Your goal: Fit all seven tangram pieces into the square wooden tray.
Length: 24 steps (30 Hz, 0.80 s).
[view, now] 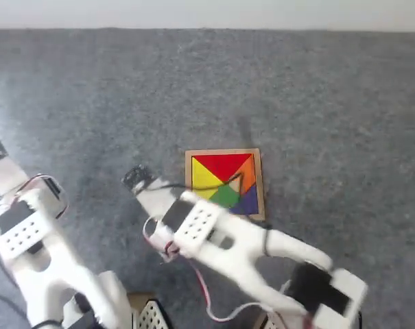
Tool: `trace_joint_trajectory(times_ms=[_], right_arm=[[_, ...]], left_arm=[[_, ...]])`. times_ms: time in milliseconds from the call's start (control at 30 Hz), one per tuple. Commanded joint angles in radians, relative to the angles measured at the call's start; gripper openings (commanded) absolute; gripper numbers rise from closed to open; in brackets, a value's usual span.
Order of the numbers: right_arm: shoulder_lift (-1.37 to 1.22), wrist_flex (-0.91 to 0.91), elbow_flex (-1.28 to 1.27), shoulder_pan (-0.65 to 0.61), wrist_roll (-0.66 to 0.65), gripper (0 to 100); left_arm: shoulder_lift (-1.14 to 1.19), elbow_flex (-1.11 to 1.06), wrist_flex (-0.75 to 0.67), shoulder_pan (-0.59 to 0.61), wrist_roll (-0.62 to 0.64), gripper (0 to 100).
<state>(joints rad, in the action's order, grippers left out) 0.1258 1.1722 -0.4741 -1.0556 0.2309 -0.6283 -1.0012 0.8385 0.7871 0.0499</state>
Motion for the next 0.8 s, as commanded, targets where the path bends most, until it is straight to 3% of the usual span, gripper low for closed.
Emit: trace_joint_trajectory(times_ms=[0,100,233,567,767], right_arm=[[0.157,0.062,0.064,0.203,-0.170,0.8],[0.131,-0.085,0.021,0.392,-0.331,0.8],[0.041,-0.286,-0.075,0.430,-0.497,0.8],[-0.107,-0.464,-0.100,0.409,-0.505,1.7],[-0.107,-0.455,-0.100,0.429,-0.512,27.4]], left_arm=[[0.000,0.030,0.006,-0.034,-0.008,13],[0.000,0.022,0.003,-0.057,-0.009,13],[0.000,0.021,0.005,-0.078,-0.009,13],[0.000,0.001,-0.015,-0.081,-0.011,13],[0.000,0.001,-0.015,-0.081,-0.011,13]])
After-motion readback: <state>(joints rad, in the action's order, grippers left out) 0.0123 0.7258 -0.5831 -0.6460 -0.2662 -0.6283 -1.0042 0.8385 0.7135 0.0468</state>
